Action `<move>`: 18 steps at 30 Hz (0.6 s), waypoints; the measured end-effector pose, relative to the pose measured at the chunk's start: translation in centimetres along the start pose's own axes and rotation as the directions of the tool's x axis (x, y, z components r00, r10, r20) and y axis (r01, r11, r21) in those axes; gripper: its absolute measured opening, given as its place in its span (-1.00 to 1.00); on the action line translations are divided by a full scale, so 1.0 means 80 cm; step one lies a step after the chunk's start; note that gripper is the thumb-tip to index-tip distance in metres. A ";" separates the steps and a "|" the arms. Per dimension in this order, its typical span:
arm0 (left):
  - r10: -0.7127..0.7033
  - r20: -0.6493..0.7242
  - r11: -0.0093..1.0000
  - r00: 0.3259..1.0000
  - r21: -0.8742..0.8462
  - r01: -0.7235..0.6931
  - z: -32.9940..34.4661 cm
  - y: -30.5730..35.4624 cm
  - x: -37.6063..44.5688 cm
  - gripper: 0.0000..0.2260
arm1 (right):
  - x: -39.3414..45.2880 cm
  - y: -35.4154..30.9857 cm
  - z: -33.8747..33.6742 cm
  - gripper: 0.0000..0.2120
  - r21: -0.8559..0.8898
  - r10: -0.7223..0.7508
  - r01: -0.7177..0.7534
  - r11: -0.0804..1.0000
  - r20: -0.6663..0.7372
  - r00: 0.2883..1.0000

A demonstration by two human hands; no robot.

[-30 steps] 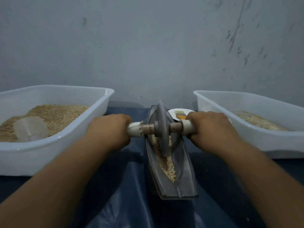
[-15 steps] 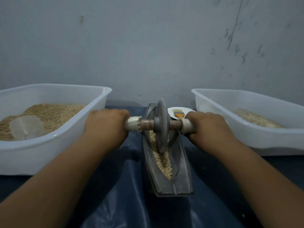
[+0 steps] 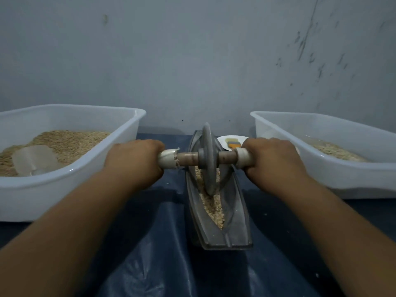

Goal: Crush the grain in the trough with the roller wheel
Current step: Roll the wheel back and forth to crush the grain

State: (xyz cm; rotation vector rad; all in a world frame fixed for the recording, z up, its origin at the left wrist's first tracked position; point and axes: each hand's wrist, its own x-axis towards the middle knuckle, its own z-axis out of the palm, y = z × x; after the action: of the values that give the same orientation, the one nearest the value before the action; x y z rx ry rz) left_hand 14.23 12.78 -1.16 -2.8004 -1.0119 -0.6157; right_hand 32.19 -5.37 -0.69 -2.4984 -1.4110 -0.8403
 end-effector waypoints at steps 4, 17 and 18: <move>0.056 0.219 0.998 0.974 -0.049 -0.046 -0.027 -0.004 -0.001 -0.77 | -0.001 0.024 -0.031 -0.78 0.186 -0.009 -0.076 0.980 0.417 0.909; 0.080 0.159 0.997 0.984 -0.024 -0.077 -0.027 0.001 -0.003 -0.84 | 0.001 0.016 -0.018 -0.84 0.135 0.034 -0.084 0.987 0.334 0.942; 0.101 0.223 0.995 0.970 -0.032 -0.096 -0.035 0.000 -0.004 -0.82 | -0.001 0.021 -0.028 -0.82 0.183 0.007 -0.094 0.979 0.425 0.905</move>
State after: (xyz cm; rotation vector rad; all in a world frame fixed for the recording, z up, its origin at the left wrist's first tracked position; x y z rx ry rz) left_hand 13.08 11.94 1.28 -2.9681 -0.8966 -0.3055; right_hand 32.67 -7.22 1.39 -2.6426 -1.4496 -0.1294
